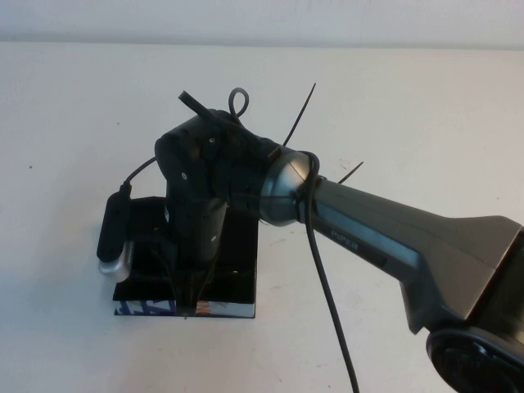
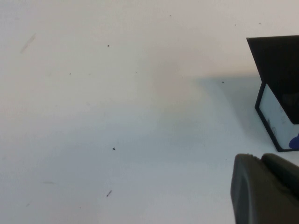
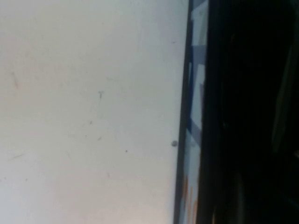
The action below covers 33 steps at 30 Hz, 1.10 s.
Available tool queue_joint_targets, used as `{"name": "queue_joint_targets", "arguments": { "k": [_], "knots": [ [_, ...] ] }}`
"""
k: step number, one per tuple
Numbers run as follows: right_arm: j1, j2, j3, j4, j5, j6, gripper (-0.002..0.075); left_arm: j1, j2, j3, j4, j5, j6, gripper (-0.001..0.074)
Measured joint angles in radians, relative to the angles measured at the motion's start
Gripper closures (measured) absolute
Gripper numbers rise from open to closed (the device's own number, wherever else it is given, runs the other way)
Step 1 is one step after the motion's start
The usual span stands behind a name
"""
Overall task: Return glasses to glasses case
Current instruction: Place the glasses in the glasses case
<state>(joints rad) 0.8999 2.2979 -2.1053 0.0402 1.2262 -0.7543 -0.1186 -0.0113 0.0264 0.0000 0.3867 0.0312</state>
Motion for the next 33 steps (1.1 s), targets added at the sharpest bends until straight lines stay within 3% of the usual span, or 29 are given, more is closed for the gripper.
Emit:
{"name": "queue_joint_targets", "arguments": {
  "k": [4, 11, 14, 24, 29, 33],
  "knots": [
    [0.000, 0.000, 0.000, 0.000, 0.000, 0.000, 0.0650, 0.000, 0.000, 0.000, 0.000, 0.000, 0.000, 0.0738],
    [0.000, 0.000, -0.002, -0.023, 0.000, 0.009, 0.0449, 0.000, 0.000, 0.000, 0.000, 0.000, 0.000, 0.0738],
    [0.000, 0.000, -0.006, -0.025, 0.000, 0.021, 0.0414, 0.000, 0.000, 0.000, 0.000, 0.000, 0.000, 0.0738],
    [0.000, -0.038, -0.008, -0.069, 0.000, 0.031, 0.0401, 0.000, 0.000, 0.000, 0.000, 0.000, 0.000, 0.0738],
    [-0.012, -0.099, -0.008, -0.073, 0.002, 0.126, 0.0405, 0.000, 0.000, 0.000, 0.000, 0.000, 0.000, 0.0738],
    [-0.058, -0.167, 0.020, -0.070, 0.004, 0.269, 0.0483, 0.000, 0.000, 0.000, 0.000, 0.000, 0.000, 0.0738]
  ]
}}
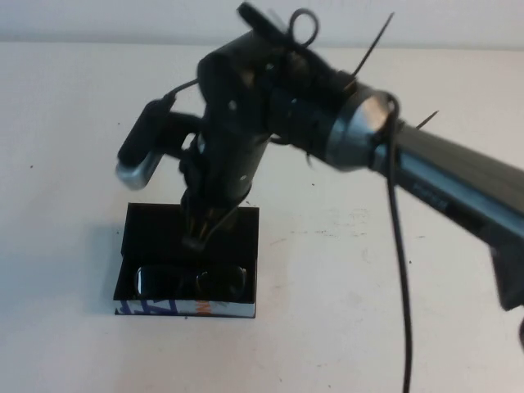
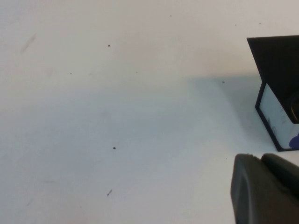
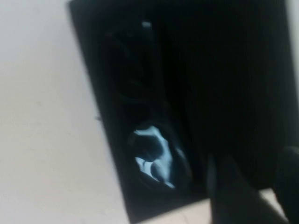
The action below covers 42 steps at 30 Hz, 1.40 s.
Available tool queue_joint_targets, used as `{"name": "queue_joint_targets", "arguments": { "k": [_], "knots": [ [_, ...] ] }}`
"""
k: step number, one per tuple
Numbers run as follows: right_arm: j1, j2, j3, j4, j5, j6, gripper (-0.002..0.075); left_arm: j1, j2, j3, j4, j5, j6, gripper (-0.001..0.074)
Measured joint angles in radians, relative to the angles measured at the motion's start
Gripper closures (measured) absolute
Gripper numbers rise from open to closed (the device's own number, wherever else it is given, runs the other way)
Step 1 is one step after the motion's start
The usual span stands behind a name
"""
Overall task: Return glasses to glasses case
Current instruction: Place the glasses in the glasses case, then close the glasses case
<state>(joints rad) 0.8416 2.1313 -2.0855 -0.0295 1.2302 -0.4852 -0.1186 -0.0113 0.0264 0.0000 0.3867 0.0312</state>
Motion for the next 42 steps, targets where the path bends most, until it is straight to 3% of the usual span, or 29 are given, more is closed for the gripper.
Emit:
{"name": "queue_joint_targets", "arguments": {
  "k": [3, 8, 17, 25, 28, 35, 42],
  "knots": [
    [-0.063, -0.057, 0.029, 0.000, 0.004, 0.054, 0.0637, 0.000, 0.000, 0.000, 0.000, 0.000, 0.000, 0.0738],
    [-0.177, -0.085, 0.034, 0.005, 0.006, 0.110, 0.0725, 0.000, 0.000, 0.000, 0.000, 0.000, 0.000, 0.0738],
    [-0.337, -0.085, 0.036, 0.325, 0.010, 0.108, 0.0737, 0.000, 0.000, 0.000, 0.000, 0.000, 0.000, 0.0738],
    [-0.349, -0.085, 0.036, 0.410, 0.010, 0.083, 0.0737, 0.000, 0.000, 0.000, 0.009, -0.005, 0.000, 0.0738],
    [-0.349, -0.085, 0.036, 0.410, 0.010, 0.081, 0.0737, 0.000, 0.000, 0.000, 0.020, -0.083, -0.003, 0.0738],
    [-0.349, -0.085, 0.036, 0.410, 0.010, 0.079, 0.0737, 0.000, 0.000, 0.000, -0.061, -0.331, -0.168, 0.0738],
    [-0.349, -0.085, 0.036, 0.410, 0.010, 0.079, 0.0737, 0.000, 0.007, -0.002, -0.076, -0.297, -0.436, 0.0738]
  ]
}}
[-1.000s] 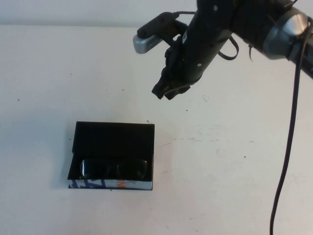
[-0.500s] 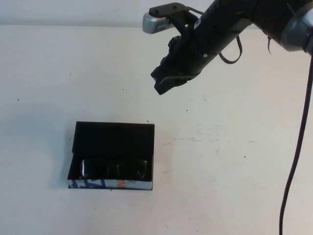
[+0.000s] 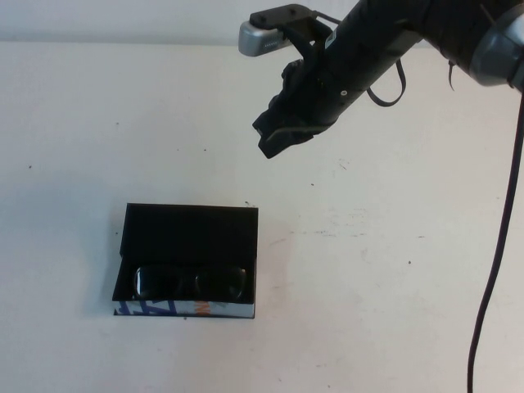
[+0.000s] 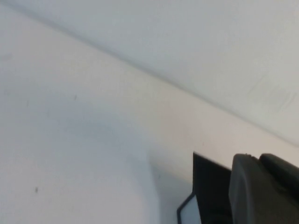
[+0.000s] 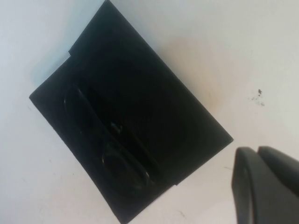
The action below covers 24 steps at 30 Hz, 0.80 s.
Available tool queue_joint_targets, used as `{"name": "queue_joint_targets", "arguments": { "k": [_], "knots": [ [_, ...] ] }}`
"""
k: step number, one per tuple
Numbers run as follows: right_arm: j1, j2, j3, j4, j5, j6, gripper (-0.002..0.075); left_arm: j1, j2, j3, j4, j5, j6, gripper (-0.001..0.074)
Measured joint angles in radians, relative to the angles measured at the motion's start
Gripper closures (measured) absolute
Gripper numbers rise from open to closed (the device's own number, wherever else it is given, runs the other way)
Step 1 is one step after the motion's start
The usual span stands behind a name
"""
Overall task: Return glasses to glasses case
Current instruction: Close the glasses case
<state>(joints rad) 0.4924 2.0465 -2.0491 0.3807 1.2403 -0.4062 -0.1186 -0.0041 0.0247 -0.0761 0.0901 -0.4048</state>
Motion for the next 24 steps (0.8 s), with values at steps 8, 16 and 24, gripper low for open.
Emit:
{"name": "queue_joint_targets", "arguments": {
  "k": [8, 16, 24],
  "knots": [
    [0.000, 0.000, 0.000, 0.000, 0.000, 0.036, 0.0737, -0.056, 0.303, -0.102, -0.043, 0.121, -0.089, 0.0738],
    [0.000, 0.014, 0.000, 0.000, 0.000, 0.041, 0.0737, -0.206, 0.742, -0.328, -0.084, 0.259, 0.084, 0.0738],
    [0.000, 0.038, 0.000, -0.022, 0.000, 0.041, 0.0737, -0.226, 1.065, -0.554, -0.483, 0.476, 0.662, 0.0738]
  ]
}}
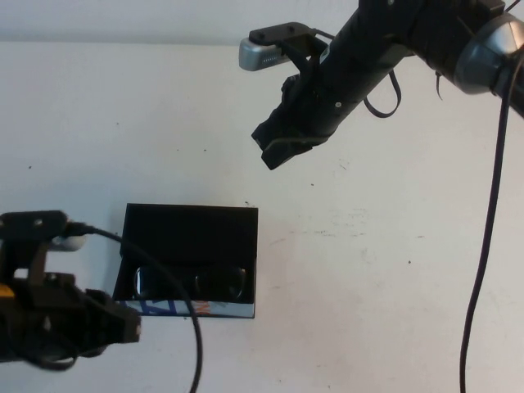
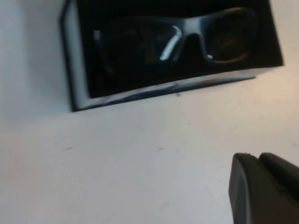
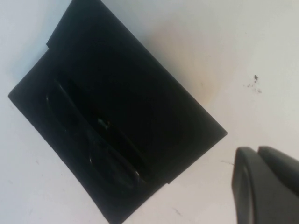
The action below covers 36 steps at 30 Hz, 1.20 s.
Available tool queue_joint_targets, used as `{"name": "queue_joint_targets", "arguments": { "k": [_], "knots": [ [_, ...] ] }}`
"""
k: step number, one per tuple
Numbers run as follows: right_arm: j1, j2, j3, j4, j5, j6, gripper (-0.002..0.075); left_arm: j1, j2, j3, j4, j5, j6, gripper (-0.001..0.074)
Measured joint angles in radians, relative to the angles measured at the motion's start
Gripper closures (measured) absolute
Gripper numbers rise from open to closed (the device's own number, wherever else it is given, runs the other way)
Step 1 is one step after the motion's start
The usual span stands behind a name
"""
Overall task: Return glasses to glasses case
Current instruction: Close the glasses case
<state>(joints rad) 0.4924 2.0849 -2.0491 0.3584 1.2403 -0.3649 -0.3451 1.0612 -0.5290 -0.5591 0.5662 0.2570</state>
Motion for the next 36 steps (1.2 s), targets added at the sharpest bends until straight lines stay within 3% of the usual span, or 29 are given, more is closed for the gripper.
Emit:
{"name": "queue_joint_targets", "arguments": {
  "k": [4, 16, 25, 36],
  "knots": [
    [0.000, 0.002, 0.000, -0.004, 0.000, 0.000, 0.0737, 0.000, 0.125, -0.055, -0.180, 0.069, 0.234, 0.0738],
    [0.000, 0.097, -0.088, 0.030, -0.071, 0.001, 0.0737, 0.000, 0.438, -0.063, -0.533, 0.049, 0.686, 0.0738],
    [0.000, 0.236, -0.214, 0.091, -0.069, 0.007, 0.0737, 0.000, 0.541, -0.066, -0.643, -0.022, 0.834, 0.0738],
    [0.000, 0.366, -0.237, 0.207, -0.108, 0.007, 0.0737, 0.000, 0.552, -0.072, -0.701, -0.065, 0.924, 0.0738]
  ]
}}
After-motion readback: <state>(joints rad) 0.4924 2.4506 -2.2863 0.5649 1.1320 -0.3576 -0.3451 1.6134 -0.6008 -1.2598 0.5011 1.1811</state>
